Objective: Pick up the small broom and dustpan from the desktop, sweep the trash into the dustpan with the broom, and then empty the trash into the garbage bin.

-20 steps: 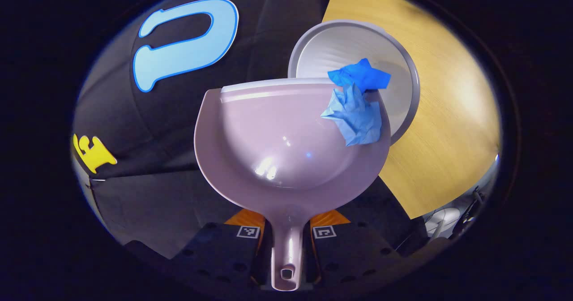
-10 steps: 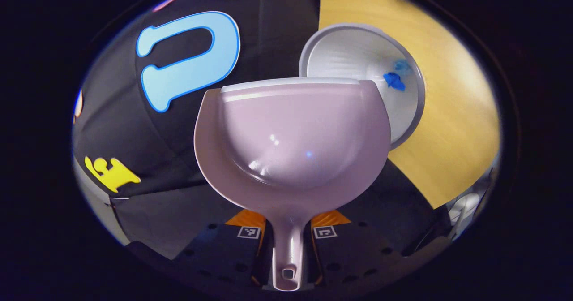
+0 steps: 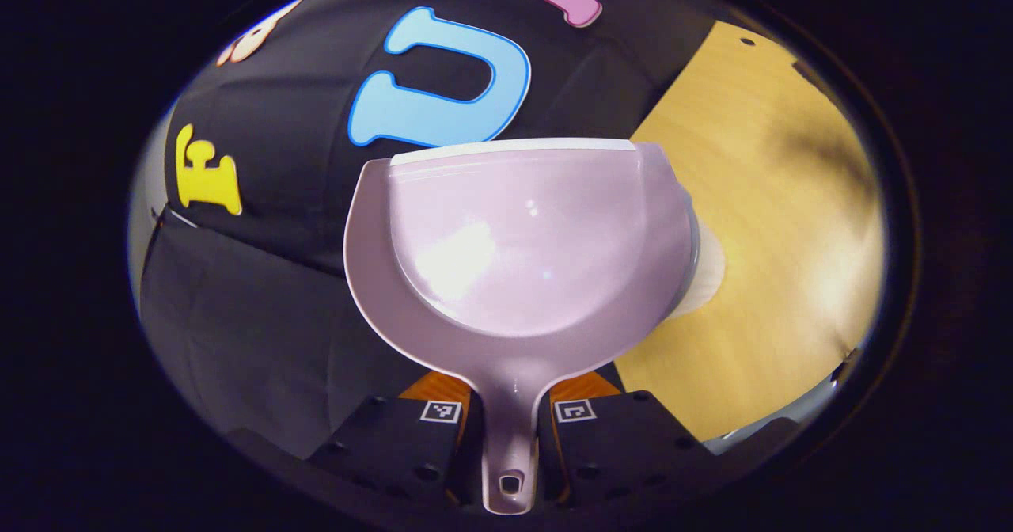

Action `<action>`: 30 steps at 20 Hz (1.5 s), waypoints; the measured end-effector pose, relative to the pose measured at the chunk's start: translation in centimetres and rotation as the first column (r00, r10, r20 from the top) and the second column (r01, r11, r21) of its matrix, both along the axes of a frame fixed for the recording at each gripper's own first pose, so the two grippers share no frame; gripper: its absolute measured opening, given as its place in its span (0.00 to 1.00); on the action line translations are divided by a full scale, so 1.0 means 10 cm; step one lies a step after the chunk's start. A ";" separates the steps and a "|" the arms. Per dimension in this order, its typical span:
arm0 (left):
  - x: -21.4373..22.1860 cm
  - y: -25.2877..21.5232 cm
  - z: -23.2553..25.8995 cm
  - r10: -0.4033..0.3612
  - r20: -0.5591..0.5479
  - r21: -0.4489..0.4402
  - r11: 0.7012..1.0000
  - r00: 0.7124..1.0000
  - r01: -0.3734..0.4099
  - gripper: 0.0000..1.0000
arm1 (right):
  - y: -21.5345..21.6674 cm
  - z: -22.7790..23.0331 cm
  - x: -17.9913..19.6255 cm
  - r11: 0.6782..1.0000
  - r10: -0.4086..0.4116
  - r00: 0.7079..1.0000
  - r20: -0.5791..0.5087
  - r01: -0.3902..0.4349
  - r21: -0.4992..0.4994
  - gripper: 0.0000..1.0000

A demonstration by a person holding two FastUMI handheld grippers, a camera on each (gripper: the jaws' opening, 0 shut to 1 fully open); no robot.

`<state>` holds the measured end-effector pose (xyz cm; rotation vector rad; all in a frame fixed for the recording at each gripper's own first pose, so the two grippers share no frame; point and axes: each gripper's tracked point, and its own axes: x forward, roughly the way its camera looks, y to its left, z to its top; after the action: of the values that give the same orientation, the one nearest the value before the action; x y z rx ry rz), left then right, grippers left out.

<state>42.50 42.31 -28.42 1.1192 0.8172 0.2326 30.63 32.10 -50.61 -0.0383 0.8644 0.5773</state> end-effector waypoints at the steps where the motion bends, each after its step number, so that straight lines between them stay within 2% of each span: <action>1: 0.03 -0.08 -0.05 0.011 0.013 -0.061 0.998 1.000 -0.010 0.27 | -0.01 0.00 0.00 1.000 -0.010 1.000 0.009 0.010 0.007 0.15; 4: -0.11 -0.50 -0.30 0.029 0.019 -0.259 0.966 0.999 -0.023 0.25 | -0.02 0.13 -0.06 0.996 -0.088 0.995 0.038 0.087 0.024 0.15; 7: -0.44 -1.07 -0.91 0.067 -0.065 -0.474 0.876 0.996 -0.090 0.27 | -0.05 0.27 -0.05 0.981 -0.195 0.980 0.045 0.195 -0.010 0.15; 10: -0.73 -1.48 -1.55 0.094 -0.173 -0.571 0.801 0.980 -0.178 0.26 | -0.06 0.20 -0.08 0.971 -0.231 0.973 0.016 0.231 -0.058 0.15; 14: -0.88 -1.84 -2.30 0.145 -0.304 -0.602 0.737 0.942 -0.307 0.27 | -0.10 -0.04 -0.25 0.953 -0.284 0.958 -0.039 0.278 -0.118 0.15; 17: -0.87 -2.09 -2.60 0.188 -0.363 -0.584 0.717 0.912 -0.381 0.27 | -0.10 -0.23 -0.34 0.943 -0.309 0.947 -0.087 0.294 -0.156 0.16; 19: -0.89 -2.26 -2.72 0.210 -0.407 -0.581 0.691 0.889 -0.430 0.27 | -0.06 -0.40 -0.38 0.938 -0.328 0.933 -0.148 0.302 -0.173 0.15; 21: -0.86 -2.40 -2.67 0.228 -0.445 -0.582 0.661 0.866 -0.473 0.27 | -0.04 -0.60 -0.36 0.931 -0.342 0.916 -0.207 0.301 -0.205 0.15; 24: -0.84 -2.50 -2.61 0.231 -0.483 -0.554 0.666 0.844 -0.499 0.27 | -0.11 -0.95 -0.28 0.913 -0.378 0.883 -0.278 0.305 -0.271 0.16; 28: -0.88 -2.64 -2.43 0.224 -0.575 -0.558 0.595 0.787 -0.578 0.27 | -0.09 -1.22 -0.23 0.893 -0.425 0.831 -0.360 0.318 -0.318 0.16; 30: -0.82 -2.63 -2.34 0.228 -0.579 -0.547 0.603 0.783 -0.580 0.27 | -0.11 -1.36 -0.25 0.889 -0.435 0.811 -0.391 0.317 -0.331 0.16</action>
<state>34.33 16.06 -51.81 0.2027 1.4527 0.0196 28.15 30.96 -64.18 0.0436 1.3661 0.0856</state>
